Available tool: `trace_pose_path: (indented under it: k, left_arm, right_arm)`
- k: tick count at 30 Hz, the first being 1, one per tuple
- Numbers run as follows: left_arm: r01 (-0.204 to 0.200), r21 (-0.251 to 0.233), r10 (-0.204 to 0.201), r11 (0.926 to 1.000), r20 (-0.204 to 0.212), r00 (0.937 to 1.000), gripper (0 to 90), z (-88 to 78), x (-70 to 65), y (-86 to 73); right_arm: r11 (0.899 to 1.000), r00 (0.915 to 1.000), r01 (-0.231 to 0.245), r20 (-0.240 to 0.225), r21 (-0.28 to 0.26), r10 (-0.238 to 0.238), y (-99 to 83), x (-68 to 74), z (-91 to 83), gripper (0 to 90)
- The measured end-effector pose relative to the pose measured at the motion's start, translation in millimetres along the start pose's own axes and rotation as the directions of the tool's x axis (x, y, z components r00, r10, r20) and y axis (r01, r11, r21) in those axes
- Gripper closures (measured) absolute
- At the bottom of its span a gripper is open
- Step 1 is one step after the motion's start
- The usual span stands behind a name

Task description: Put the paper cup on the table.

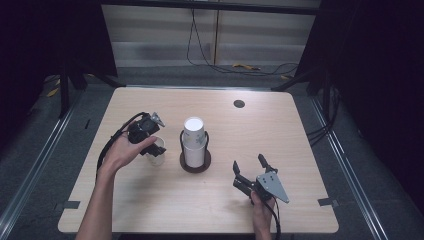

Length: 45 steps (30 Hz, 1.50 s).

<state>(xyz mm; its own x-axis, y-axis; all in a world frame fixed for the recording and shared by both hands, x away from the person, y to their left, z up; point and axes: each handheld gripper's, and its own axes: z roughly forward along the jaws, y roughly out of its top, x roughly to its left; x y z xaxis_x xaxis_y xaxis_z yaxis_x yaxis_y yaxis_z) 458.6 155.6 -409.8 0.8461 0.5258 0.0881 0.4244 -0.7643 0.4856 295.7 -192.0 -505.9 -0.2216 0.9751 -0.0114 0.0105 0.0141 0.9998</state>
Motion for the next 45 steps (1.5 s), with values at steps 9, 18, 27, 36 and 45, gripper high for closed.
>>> trace_pose_path:
  k: [9,18,27,36,45]
  left_arm:
    - [0.031,-0.084,-0.031,0.9959,-0.001,0.9995,17.3,-7.0,0.1,-0.7]
    - [0.074,-0.280,-0.083,0.9571,-0.020,0.9964,17.0,-22.0,-6.1,-15.7]
    - [0.105,-0.421,-0.117,0.9008,-0.002,0.9931,16.8,-15.9,-26.3,-35.7]
    - [0.125,-0.546,-0.181,0.8284,-0.050,0.9822,17.9,-13.9,-53.6,-55.6]
    - [0.160,-0.648,-0.250,0.7442,-0.049,0.9669,17.5,-1.9,-77.2,-78.3]
  right_arm:
    - [1.000,1.0000,-0.001,0.000,0.000,0.001,0.0,0.0,0.0,12.2]
    - [1.000,1.0000,-0.001,-0.001,0.000,0.001,0.0,0.0,0.0,12.2]
    - [1.000,1.0000,0.000,-0.001,-0.001,0.000,0.0,0.0,0.0,12.2]
    - [1.000,1.0000,0.000,-0.001,0.000,0.000,0.0,0.0,0.0,12.2]
    - [1.000,1.0000,-0.001,-0.002,0.000,0.001,0.0,0.0,0.0,12.2]
